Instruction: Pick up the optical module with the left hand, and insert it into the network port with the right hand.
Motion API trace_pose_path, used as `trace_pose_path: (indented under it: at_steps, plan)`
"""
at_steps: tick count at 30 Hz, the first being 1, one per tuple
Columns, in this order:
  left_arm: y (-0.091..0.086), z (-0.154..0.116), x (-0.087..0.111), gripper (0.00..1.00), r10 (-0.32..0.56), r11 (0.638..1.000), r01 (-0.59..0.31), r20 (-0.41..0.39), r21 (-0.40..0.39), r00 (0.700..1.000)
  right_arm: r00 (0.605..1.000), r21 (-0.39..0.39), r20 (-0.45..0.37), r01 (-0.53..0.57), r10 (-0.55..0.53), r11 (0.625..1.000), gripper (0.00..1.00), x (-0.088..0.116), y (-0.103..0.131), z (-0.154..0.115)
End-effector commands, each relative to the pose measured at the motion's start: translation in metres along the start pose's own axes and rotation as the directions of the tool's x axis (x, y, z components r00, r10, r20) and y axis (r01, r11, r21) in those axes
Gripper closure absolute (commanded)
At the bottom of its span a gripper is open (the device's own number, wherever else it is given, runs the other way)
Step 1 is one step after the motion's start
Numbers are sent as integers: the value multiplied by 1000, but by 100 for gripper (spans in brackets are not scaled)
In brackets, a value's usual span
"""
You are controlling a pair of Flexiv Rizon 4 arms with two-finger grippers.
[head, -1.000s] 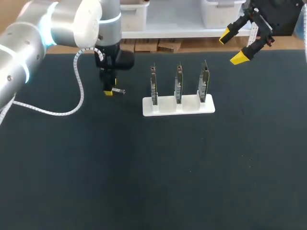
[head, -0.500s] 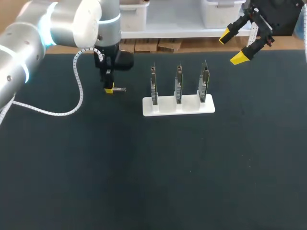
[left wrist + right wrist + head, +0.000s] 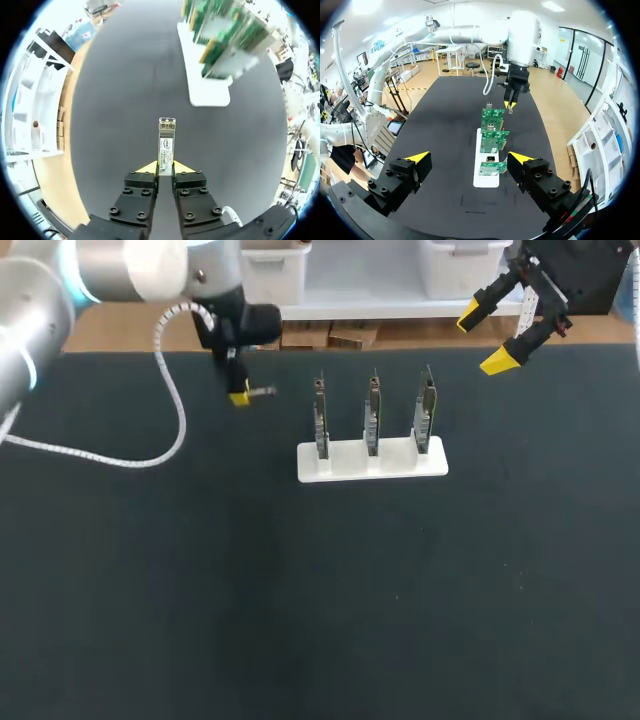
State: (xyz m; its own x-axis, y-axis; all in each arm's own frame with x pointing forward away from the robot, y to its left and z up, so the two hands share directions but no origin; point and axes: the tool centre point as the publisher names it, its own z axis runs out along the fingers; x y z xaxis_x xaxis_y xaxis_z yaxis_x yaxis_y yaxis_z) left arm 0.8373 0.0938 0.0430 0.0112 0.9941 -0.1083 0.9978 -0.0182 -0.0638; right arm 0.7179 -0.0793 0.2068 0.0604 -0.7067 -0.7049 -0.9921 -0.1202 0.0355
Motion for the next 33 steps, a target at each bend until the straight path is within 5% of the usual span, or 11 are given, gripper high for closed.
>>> trace_pose_path:
  at_steps: [1, 14, 26, 33]
  plan:
    - [-23, -25, 4, 100, -8, 998, 12, 74, -59, 997, 1000, 4, -1, -1, 1, 1000, 0, 0, 2, 0]
    - [-59, -89, -11, 100, -33, 987, 74, 268, -143, 963, 1000, 4, -1, -1, 1, 1000, 0, 0, 2, 0]
    - [-81, -113, -16, 100, 127, 959, -57, 240, -279, 962, 1000, 4, -1, -1, 1, 1000, 0, 0, 2, 0]
    - [-81, -113, -16, 100, 127, 959, -57, 240, -279, 962, 1000, 4, -1, -1, 1, 1000, 0, 0, 2, 0]
